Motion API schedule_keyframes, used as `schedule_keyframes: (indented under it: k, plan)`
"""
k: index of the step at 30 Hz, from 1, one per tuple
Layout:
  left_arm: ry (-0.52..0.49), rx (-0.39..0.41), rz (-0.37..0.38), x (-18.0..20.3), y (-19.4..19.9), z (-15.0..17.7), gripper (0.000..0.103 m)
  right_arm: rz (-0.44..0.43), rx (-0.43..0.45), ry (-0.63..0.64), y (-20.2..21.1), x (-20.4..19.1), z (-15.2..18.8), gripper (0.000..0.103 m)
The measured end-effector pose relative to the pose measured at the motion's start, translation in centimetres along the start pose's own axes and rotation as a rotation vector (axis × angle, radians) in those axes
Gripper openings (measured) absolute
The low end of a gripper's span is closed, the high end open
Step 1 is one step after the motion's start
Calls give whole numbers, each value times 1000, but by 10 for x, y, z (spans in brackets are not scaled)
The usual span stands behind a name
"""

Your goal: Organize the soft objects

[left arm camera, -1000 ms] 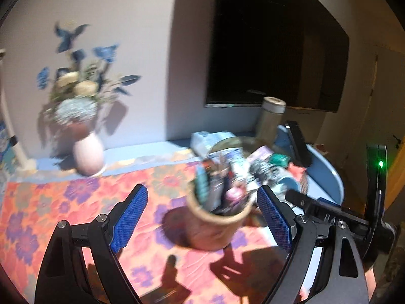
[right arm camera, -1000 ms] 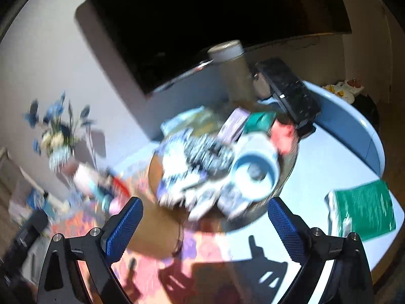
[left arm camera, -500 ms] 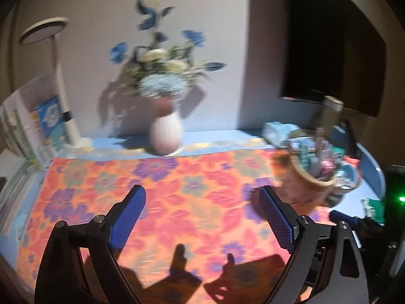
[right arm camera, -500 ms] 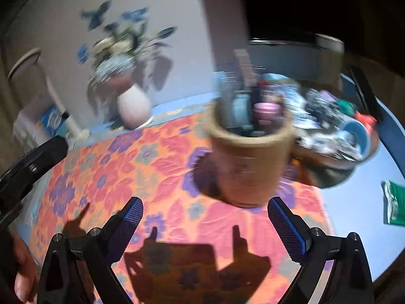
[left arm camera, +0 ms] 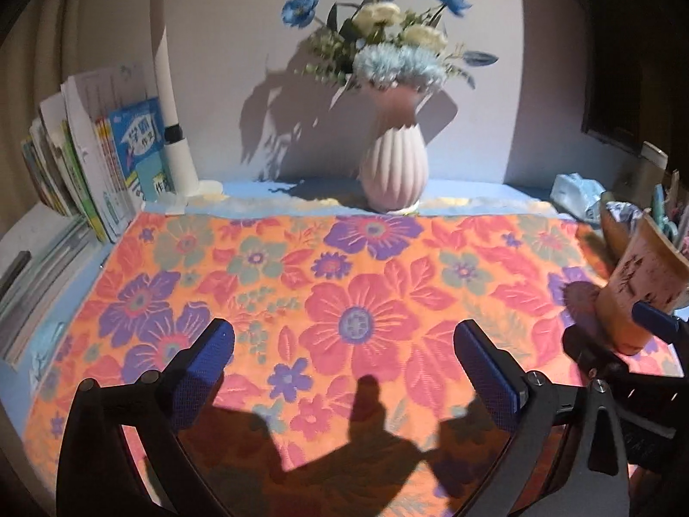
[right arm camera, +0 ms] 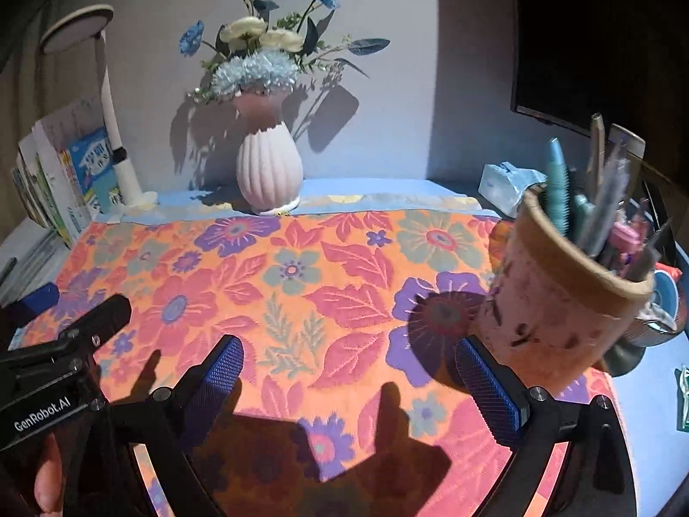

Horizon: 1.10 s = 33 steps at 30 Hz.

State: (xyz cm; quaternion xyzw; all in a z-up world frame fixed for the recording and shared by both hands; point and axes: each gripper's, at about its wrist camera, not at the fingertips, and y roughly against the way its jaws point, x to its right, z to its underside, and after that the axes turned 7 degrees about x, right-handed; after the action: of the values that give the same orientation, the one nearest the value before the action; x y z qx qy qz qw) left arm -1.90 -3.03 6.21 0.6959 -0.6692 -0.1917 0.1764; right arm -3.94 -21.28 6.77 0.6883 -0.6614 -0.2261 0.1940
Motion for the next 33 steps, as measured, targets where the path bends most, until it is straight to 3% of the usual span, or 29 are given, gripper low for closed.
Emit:
schedule_keyframes:
  k: [5,11,18,33]
  plan:
    - [1,-23,25,0,-22,8,102,15,-7,-37,-20,5,2,99]
    - [39,-115,75,-4,-40,13,102,-3,-15,-96,-24,16,4,99]
    - [33,-109,44,-2,-39,16,102,-18,-63,-135,-33,22,6,99]
    - [55,-123,56,-5,-41,15,102,0,-74,-98,-37,17,5,99]
